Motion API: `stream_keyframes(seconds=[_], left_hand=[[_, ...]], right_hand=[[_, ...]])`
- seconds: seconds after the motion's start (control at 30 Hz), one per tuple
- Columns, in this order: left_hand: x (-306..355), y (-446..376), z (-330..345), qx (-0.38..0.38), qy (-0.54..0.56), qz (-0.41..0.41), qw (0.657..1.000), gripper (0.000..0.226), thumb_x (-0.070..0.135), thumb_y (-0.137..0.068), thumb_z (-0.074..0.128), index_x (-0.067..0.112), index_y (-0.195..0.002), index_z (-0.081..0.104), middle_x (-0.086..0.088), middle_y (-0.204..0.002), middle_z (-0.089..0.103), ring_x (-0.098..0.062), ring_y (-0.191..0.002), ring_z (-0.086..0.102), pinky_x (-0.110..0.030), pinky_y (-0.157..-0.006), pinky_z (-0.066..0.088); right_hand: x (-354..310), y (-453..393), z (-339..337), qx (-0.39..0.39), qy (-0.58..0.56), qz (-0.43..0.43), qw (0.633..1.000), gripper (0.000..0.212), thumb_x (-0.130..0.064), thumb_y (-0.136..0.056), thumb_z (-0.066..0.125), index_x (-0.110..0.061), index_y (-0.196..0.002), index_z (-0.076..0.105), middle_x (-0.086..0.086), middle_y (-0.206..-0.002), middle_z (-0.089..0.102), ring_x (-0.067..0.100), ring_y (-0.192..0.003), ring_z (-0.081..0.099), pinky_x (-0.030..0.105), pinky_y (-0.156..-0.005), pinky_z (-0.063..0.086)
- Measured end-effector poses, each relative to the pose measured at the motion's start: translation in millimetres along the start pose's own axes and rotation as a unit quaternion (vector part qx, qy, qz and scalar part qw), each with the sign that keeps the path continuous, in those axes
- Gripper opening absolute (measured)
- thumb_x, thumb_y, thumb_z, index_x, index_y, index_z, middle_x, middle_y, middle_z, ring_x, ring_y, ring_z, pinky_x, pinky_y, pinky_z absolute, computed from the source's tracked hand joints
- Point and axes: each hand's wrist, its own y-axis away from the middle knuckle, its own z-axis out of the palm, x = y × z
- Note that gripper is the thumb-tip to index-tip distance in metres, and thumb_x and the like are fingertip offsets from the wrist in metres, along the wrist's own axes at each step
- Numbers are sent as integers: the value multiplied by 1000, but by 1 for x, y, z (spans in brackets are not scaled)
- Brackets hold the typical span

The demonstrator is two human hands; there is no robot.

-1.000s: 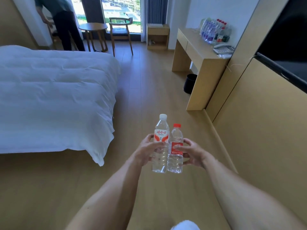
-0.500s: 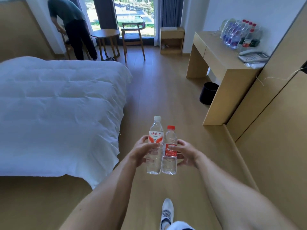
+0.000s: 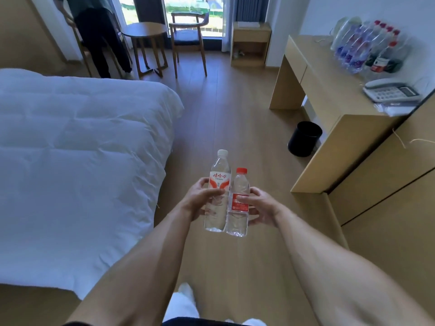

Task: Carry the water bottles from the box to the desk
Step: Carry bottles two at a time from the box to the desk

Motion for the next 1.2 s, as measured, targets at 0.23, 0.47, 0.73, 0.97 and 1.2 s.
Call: stream_keyframes(seconds=[0.23,0.47,0.73,0.97,1.2], left_hand=[[50,-118,-7,-43,-24,-13,999,52,7,-82,78,18,-127,54,-17,-116,70,-39,-104,70,-64,-94,52],[139,-246,-23,-101,-59,-11,993,50,11,-82,80,21,-124,56,-14,-112,73,-38,-104,71,-55,-82,60],[231,-355,-26,-153,-83,1,985,49,13,-83,79,19,-125,55,-15,-109,71,-31,-91,69,-48,-75,58],[283,-451,0,-177,-103,8,979,46,10,-81,79,21,-120,58,-12,-104,73,-30,-90,70,-56,-86,55],[344,-561,49,-171,-111,10,979,51,9,-80,80,19,-124,57,-14,-111,73,-34,-98,71,-55,-84,56]], right_hand=[[-51,-88,-30,43,-22,14,999,49,-17,-88,74,-12,-130,50,17,-122,67,38,-114,64,66,-94,49],[-133,-179,-44,110,-67,10,992,46,-15,-89,73,-14,-129,51,18,-123,67,38,-114,65,63,-92,51],[-223,-265,-75,155,-97,-23,983,47,-17,-87,76,-15,-127,52,15,-112,70,35,-105,68,62,-91,53],[-274,-335,-129,177,-117,-34,977,46,-18,-85,78,-17,-124,54,11,-106,73,33,-101,71,59,-88,55],[-334,-421,-215,172,-149,-49,973,44,-20,-82,80,-17,-120,57,9,-99,76,31,-97,73,61,-86,56]])
